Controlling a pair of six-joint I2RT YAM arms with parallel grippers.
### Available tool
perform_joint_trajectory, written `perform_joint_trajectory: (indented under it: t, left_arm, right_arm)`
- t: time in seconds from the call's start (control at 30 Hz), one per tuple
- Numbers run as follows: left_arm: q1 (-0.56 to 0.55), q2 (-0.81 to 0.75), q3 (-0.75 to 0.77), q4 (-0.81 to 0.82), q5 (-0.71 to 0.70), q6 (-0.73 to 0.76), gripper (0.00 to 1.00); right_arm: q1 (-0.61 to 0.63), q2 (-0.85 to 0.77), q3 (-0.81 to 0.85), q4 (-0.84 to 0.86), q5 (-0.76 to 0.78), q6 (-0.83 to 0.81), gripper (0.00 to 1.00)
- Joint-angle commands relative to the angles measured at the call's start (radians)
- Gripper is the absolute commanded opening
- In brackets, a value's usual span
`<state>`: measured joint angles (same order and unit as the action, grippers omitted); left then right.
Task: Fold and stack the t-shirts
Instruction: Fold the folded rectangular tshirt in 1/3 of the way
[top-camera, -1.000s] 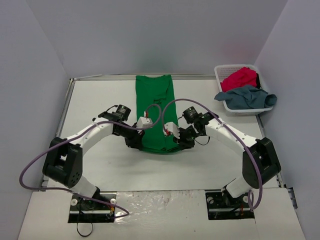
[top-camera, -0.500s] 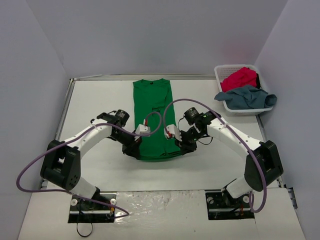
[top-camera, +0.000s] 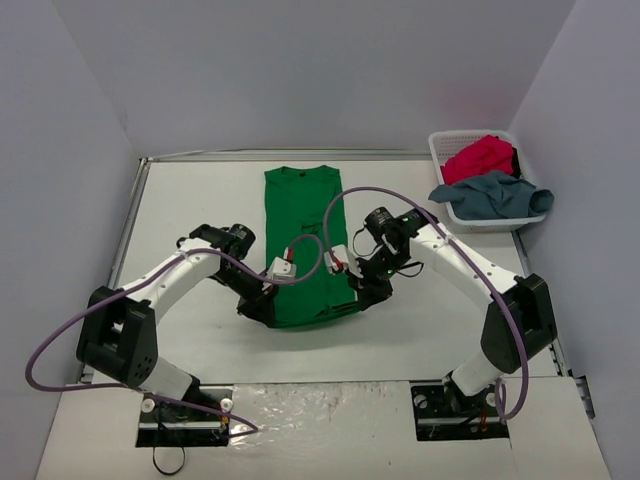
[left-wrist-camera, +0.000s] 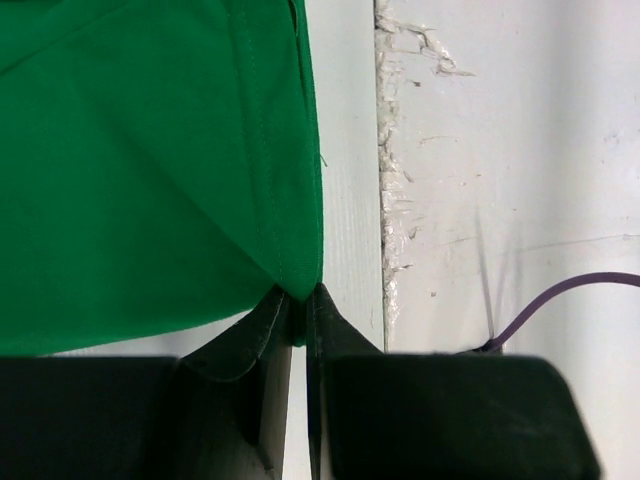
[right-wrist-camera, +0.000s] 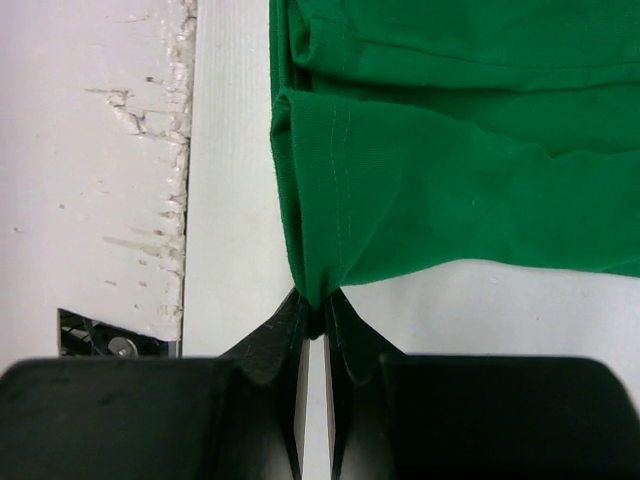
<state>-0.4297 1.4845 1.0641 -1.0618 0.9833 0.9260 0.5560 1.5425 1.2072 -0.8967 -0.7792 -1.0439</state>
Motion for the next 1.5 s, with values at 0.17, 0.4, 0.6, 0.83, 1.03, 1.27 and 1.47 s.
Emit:
perform_joint_trajectory:
  t: [0.17, 0.4, 0.6, 0.83, 1.03, 1.27, 1.47]
  left_arm:
    - [0.008, -0.026, 0.076, -0.133, 0.020, 0.112, 0.02]
    - [0.040, 0.020, 0.138, -0.168, 0.022, 0.136, 0.02]
    - [0.068, 0.059, 0.204, -0.185, 0.017, 0.134, 0.02]
    - [0.098, 0.125, 0.279, -0.205, 0.009, 0.119, 0.02]
    - [0.118, 0.161, 0.324, -0.205, 0.002, 0.114, 0.02]
    - [0.146, 0.218, 0.396, -0.217, -0.003, 0.115, 0.02]
    - [0.177, 0.298, 0.467, -0.256, 0.002, 0.140, 0.02]
  right_arm:
    - [-0.002, 0.068, 0.127, -0.200, -0.031, -0.094, 0.00]
    - [-0.001, 0.120, 0.198, -0.208, -0.002, -0.096, 0.00]
    - [-0.004, 0.168, 0.279, -0.203, 0.021, -0.097, 0.00]
    - [-0.028, 0.215, 0.377, -0.202, 0.043, -0.105, 0.00]
    - [-0.067, 0.264, 0.448, -0.199, 0.047, -0.123, 0.00]
    - [-0.088, 0.343, 0.538, -0.199, 0.040, -0.137, 0.00]
    - [-0.110, 0.409, 0.621, -0.200, 0.040, -0.148, 0.00]
